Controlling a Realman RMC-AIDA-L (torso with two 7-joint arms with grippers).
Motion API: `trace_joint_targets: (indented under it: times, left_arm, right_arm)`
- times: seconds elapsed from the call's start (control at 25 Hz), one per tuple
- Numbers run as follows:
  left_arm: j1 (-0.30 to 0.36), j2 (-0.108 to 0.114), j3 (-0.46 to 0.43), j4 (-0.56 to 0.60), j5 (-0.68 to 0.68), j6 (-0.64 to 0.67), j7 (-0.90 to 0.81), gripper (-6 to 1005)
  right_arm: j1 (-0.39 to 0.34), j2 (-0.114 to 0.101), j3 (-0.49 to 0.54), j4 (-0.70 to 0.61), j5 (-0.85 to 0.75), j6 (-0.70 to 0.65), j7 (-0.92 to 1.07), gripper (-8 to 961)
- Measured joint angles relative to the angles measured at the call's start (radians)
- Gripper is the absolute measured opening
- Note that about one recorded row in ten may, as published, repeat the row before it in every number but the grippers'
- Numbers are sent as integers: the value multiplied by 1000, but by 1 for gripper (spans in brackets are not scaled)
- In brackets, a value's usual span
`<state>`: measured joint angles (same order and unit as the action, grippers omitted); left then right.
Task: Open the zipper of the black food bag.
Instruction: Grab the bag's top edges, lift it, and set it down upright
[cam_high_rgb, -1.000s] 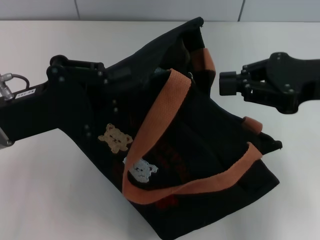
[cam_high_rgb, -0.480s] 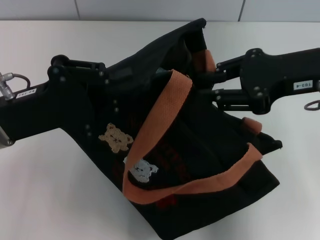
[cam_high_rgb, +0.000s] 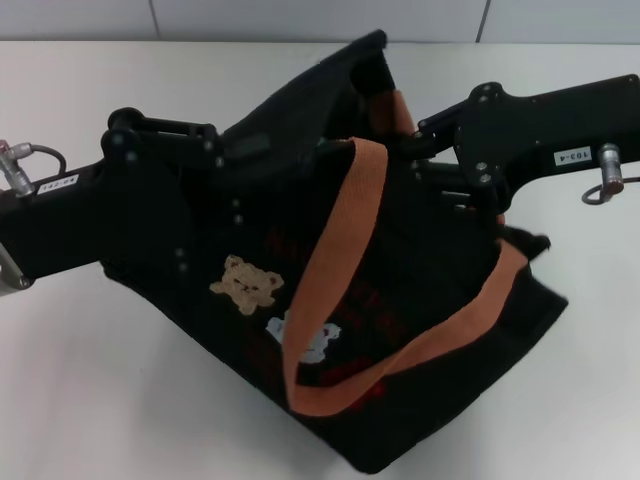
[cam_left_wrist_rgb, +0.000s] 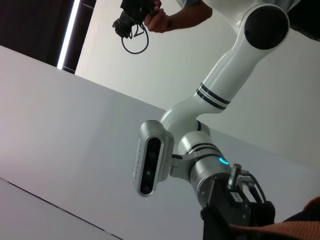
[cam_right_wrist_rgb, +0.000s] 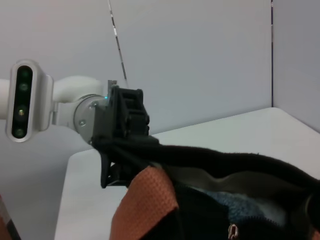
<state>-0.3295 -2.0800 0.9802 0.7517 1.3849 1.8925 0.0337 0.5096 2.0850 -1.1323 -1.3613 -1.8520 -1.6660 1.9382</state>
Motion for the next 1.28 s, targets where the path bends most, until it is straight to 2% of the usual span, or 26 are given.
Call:
trace_joint_targets:
  times: [0.08,0.28,0.52,0.8,1.28]
  left_arm:
    - [0,0,3,0,0,0,0,125]
    - [0,0,6,1,0,0,0,125]
    - [-2,0,6,3,0,0,0,125]
    - [-2,0,6,9,0,1,-2,125]
    - [-2,0,6,11,0,1,-13,125]
  right_arm:
    - [0,0,0,-4,0,2,0,303]
    - [-5,0,-23,-22,-1,27,-3,105]
    - [-28,2,-47,-59,-1,53,-7,0]
    - [-67,-2,-46,-143,-2,37,-35,33]
    - [-56,-5,-44,-227,-39,1,-68,90]
